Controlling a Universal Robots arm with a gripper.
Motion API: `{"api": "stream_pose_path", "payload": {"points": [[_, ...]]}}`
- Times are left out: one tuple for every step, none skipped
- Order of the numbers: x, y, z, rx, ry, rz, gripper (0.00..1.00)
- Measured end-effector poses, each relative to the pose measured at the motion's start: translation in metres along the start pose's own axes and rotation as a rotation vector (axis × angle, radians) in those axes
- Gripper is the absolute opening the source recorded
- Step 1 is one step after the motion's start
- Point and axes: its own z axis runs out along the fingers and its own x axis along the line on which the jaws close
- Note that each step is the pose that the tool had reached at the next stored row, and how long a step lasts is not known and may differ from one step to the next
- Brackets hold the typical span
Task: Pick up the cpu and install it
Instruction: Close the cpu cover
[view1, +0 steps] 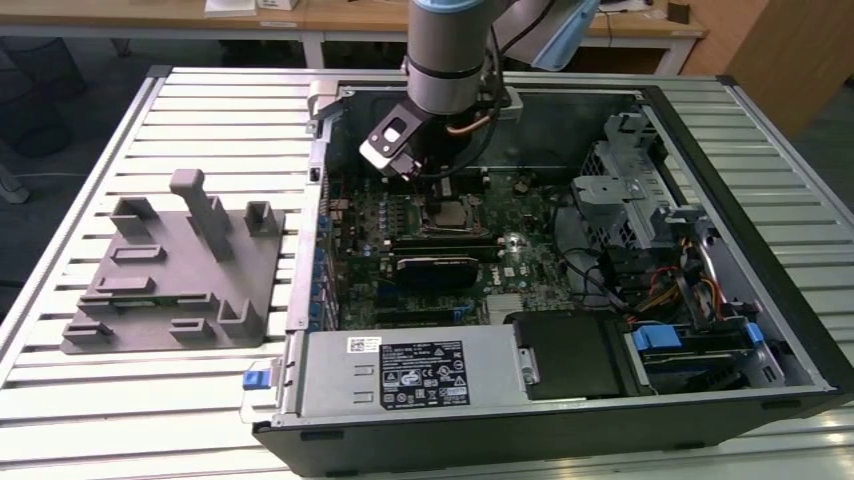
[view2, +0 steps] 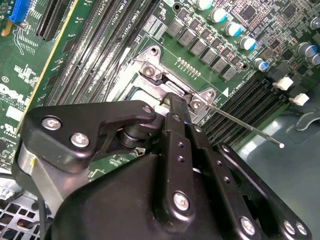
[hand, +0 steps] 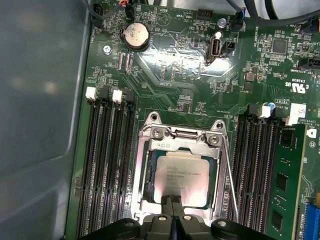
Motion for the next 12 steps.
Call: {"api": "stream_pose_path", "payload": {"points": [[0.0000,0.0000,0.0003,0.0002,0.0000,0.000,0.11],[-0.0001,0.0002,0.0004,0.0004,-0.0002,0.000,0.11],[-0.0001,0.0007,0.0005,0.0007,-0.0002,0.000,0.11],[-0.0002,0.0014,0.0006,0.0010,0.0000,0.000,0.11],[-0.0002,0.0023,0.0008,0.0013,0.0003,0.000,0.11],[-0.0003,0.0032,0.0009,0.0017,0.0003,0.000,0.11],[-0.0004,0.0040,0.0011,0.0021,0.0002,0.000,0.11],[-0.0005,0.0047,0.0012,0.0025,0.0000,0.000,0.11],[-0.0006,0.0055,0.0014,0.0028,-0.0001,0.000,0.11],[-0.0007,0.0063,0.0015,0.0029,0.0000,0.000,0.11],[-0.0008,0.0070,0.0018,0.0030,0.0001,0.000,0.11],[-0.0009,0.0077,0.0020,0.0029,0.0003,0.000,0.11]]}}
